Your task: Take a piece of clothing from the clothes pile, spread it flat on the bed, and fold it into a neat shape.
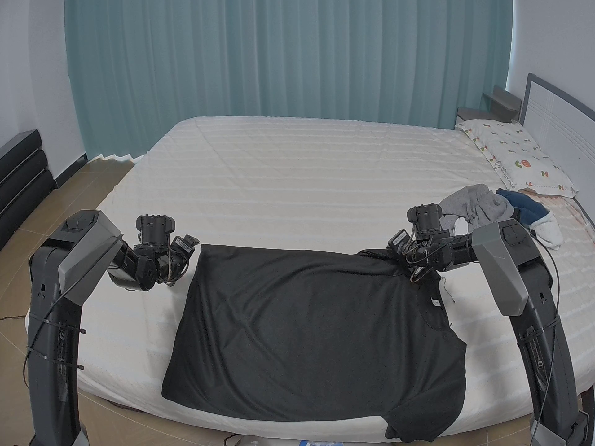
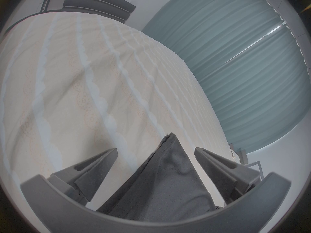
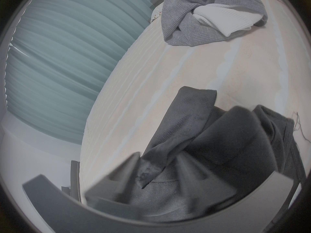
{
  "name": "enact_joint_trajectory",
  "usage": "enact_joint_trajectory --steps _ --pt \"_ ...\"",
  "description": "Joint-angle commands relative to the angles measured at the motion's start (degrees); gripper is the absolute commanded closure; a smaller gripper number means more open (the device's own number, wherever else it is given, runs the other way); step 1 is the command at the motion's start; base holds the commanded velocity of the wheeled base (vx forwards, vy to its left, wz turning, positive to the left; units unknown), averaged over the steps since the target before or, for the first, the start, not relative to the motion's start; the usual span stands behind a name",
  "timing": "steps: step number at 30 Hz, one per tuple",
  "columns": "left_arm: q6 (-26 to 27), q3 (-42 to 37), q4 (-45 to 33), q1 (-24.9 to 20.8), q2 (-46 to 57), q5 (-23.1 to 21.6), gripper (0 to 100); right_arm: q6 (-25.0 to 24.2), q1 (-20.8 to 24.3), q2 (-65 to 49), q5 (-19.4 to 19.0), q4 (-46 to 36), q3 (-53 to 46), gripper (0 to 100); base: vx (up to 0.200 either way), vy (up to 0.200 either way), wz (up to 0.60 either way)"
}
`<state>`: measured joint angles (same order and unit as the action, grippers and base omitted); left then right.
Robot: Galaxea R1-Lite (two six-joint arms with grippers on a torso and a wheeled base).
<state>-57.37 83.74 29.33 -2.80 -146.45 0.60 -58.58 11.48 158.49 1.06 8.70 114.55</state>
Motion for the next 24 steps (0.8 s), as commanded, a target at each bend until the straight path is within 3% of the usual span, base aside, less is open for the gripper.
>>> enact_joint_trajectory --steps 1,10,13,17,21,22,24 --pt "0.0 0.0 0.0 0.0 -0.1 0.0 0 0.0 -0.4 -1.6 0.0 0.1 0.0 100 0.000 0.000 0.00" --pt "0.0 0.1 0.0 0.0 -0.1 0.0 0 -0.1 -0.9 -2.6 0.4 4.5 0.0 100 0.000 0.000 0.00" --pt "0.0 0.1 0.0 0.0 -0.1 0.0 0 0.0 -0.9 -2.3 1.6 8.1 0.0 100 0.000 0.000 0.00" --pt "0.0 0.1 0.1 0.0 -0.1 0.0 0 1.2 -0.9 -1.2 3.2 19.3 0.0 100 0.000 0.000 0.00" --pt "0.0 0.1 0.1 0.0 -0.1 0.1 0 2.2 -0.9 -0.9 3.0 20.9 0.0 100 0.000 0.000 0.00" --pt "0.0 0.1 0.1 0.0 -0.1 0.1 0 2.9 -0.9 -1.0 2.9 21.2 0.0 0 0.000 0.000 0.00" --pt "0.0 0.1 0.1 0.0 -0.1 0.2 0 3.7 -0.9 -0.9 2.5 22.2 0.0 0 0.000 0.000 0.00"
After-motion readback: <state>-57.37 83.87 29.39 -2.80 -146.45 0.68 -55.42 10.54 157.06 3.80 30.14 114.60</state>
